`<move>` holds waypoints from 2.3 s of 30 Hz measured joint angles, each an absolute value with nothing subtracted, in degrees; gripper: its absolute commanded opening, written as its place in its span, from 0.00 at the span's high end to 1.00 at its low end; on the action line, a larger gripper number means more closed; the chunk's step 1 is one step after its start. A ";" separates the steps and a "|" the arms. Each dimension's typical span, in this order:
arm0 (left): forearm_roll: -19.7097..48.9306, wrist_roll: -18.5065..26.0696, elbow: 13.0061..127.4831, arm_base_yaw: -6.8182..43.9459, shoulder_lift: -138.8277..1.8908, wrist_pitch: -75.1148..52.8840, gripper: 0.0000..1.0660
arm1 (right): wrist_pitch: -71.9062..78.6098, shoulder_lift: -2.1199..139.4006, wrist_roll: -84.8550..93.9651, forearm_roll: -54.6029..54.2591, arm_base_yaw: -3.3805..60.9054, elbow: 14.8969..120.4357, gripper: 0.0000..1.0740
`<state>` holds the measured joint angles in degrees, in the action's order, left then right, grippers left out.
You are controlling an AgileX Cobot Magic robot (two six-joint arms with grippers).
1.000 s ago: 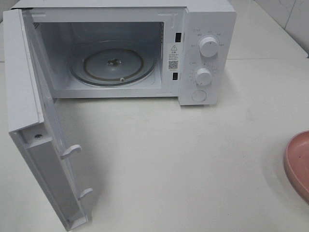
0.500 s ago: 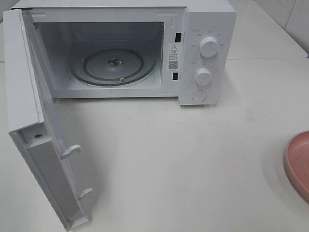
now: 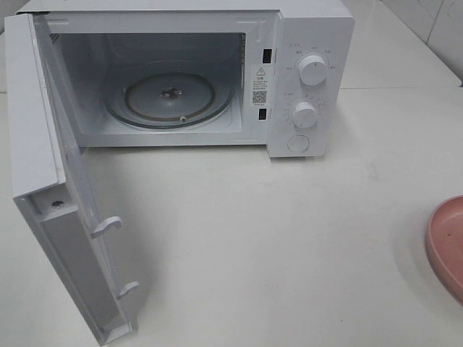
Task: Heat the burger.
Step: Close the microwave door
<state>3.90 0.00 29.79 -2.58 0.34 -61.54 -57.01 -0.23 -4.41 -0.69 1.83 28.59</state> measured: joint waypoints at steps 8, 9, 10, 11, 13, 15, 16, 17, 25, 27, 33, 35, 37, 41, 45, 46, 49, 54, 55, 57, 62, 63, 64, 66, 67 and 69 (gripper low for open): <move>3.90 0.00 29.79 -2.58 0.34 -61.54 0.08 | -57.01 -0.23 -4.41 -0.69 1.83 28.59 0.29; 3.90 0.00 29.79 -2.58 0.34 -61.54 0.08 | -57.01 -0.23 -4.41 -0.69 1.83 28.59 0.29; 3.90 0.00 29.79 -2.58 0.34 -61.54 0.08 | -57.01 -0.23 -4.41 -0.69 1.83 28.59 0.29; 3.90 0.00 29.79 -2.58 0.34 -61.54 0.08 | -57.01 -0.23 -4.41 -0.69 1.83 28.59 0.29; 3.90 0.00 29.79 -2.58 0.34 -61.54 0.08 | -57.01 -0.23 -4.41 -0.69 1.83 28.59 0.29; 3.90 0.00 29.79 -2.58 0.34 -61.54 0.08 | -57.01 -0.23 -4.41 -0.69 1.83 28.59 0.29; 3.90 0.00 29.79 -2.58 0.34 -61.54 0.08 | -57.01 -0.23 -4.41 -0.69 1.83 28.59 0.29; 3.90 0.00 29.79 -2.58 0.34 -61.54 0.08 | -57.01 -0.23 -4.41 -0.69 1.83 28.59 0.29; 3.90 0.00 29.79 -2.58 0.34 -61.54 0.08 | -57.01 -0.23 -4.41 -0.69 1.83 28.59 0.29; 3.90 0.00 29.79 -2.58 0.34 -61.54 0.08 | -57.01 -0.23 -4.41 -0.69 1.83 28.59 0.29; 3.90 0.00 29.79 -2.58 0.34 -61.54 0.08 | -57.01 -0.23 -4.41 -0.69 1.83 28.59 0.29; 3.90 0.00 29.79 -2.58 0.34 -61.54 0.08 | -57.01 -0.23 -4.41 -0.69 1.83 28.59 0.29; 3.90 0.00 29.79 -2.58 0.34 -61.54 0.08 | -57.01 -0.23 -4.41 -0.69 1.83 28.59 0.29; 3.90 0.00 30.31 -2.58 0.06 -61.48 0.10 | -57.01 -0.23 -4.41 -0.69 1.83 28.59 0.29; 3.84 0.00 31.86 -2.58 -1.89 -60.39 0.17 | -57.01 -0.23 -4.41 -0.69 1.83 28.59 0.29; 3.72 0.00 32.49 -2.58 -3.90 -58.79 0.25 | -57.01 -0.23 -4.41 -0.69 1.83 28.59 0.29; 3.55 0.00 32.72 -2.58 -7.22 -56.44 0.38 | -57.01 -0.23 -4.41 -0.69 1.83 28.59 0.29; 3.50 0.00 32.72 -2.58 -14.09 -52.48 0.65 | -57.01 -0.23 -4.41 -0.69 1.83 28.59 0.29; 3.50 0.00 32.72 -2.58 -15.70 -51.17 0.73 | -57.01 -0.23 -4.41 -0.69 1.83 28.59 0.29; 3.50 0.00 32.72 -2.58 -18.85 -48.64 0.89 | -57.01 -0.23 -4.41 -0.69 1.83 28.59 0.29; 3.50 0.57 32.72 -2.58 -25.44 -43.14 1.00 | -57.01 -0.23 -4.41 -0.69 1.83 28.59 0.29; 3.50 0.97 32.72 -2.58 -26.76 -41.65 1.00 | -57.01 -0.23 -4.41 -0.69 1.83 28.59 0.29; 3.50 0.97 32.72 -2.58 -26.76 -41.65 1.00 | -57.01 -0.23 -4.41 -0.69 1.83 28.59 0.29; 3.90 2.86 30.94 -2.58 -31.11 -33.06 1.00 | -57.01 -0.23 -4.41 -0.69 1.83 28.59 0.29; 3.90 2.86 30.94 -2.58 -31.11 -33.06 1.00 | -57.01 -0.23 -4.41 -0.69 1.83 28.59 0.29; 5.44 5.16 27.04 -2.58 -33.63 -24.87 1.00 | -57.01 -0.23 -4.41 -0.69 1.83 28.59 0.29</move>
